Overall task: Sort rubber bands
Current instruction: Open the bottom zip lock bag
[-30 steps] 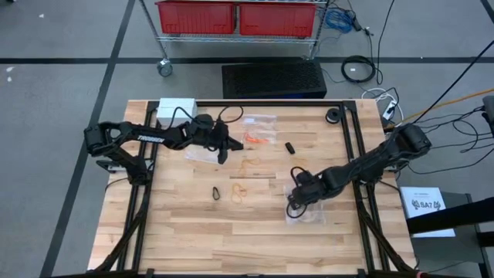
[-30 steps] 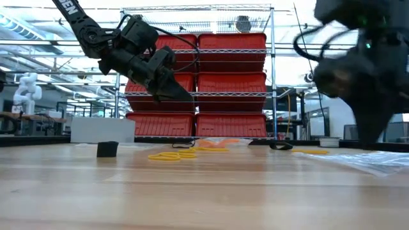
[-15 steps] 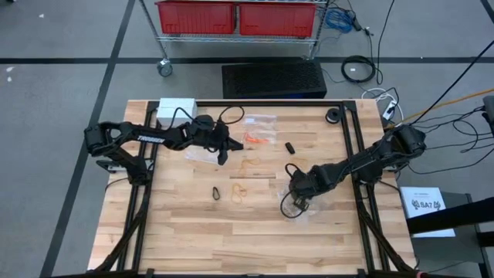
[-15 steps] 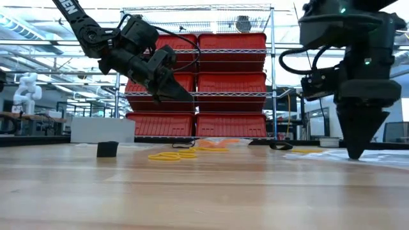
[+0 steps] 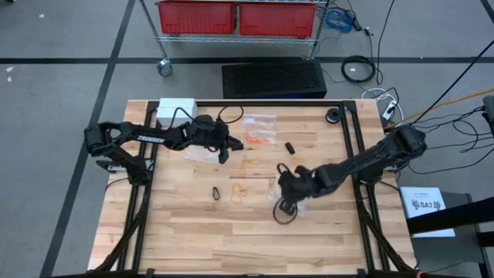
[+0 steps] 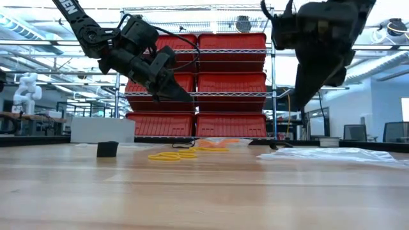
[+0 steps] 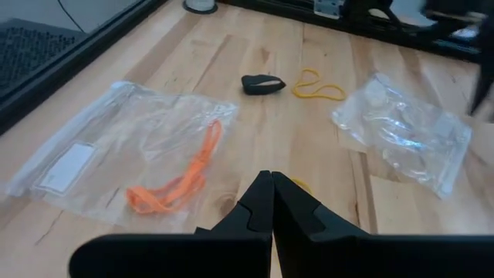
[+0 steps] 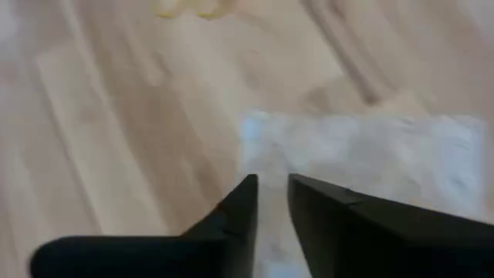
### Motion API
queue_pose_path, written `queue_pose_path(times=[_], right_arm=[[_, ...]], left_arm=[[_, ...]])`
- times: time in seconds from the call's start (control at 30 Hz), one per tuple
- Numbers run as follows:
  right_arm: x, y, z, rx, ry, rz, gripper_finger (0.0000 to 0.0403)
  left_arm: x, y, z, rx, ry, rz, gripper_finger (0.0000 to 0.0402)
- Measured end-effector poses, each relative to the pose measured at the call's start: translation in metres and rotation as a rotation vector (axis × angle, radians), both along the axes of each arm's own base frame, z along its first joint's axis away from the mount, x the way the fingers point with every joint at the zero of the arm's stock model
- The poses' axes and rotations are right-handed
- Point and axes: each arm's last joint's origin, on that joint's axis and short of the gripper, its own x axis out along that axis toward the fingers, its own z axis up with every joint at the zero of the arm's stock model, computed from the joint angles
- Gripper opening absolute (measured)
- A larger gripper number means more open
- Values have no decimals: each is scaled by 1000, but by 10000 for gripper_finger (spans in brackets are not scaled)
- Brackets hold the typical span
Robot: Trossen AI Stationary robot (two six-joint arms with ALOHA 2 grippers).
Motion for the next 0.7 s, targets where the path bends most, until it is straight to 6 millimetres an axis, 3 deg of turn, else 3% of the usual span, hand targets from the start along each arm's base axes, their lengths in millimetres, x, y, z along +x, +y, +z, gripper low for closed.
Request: queue_pose_path(times=[0.13,0.27,0.53,0.7], right_arm=[[9,20,-21,-67,37,14,133],[23,34,-37,-121,99,41,147],[44,40,-54,-258,289,36,129],[47,42,-62,-244,306,39,90]], left_arm=[[0,0,0,15,3,-7,3],[0,0,-1,19,11,-11,4],[0,0,-1,18,10,-12,4],[0,-1,-1,18,10,-14,4]])
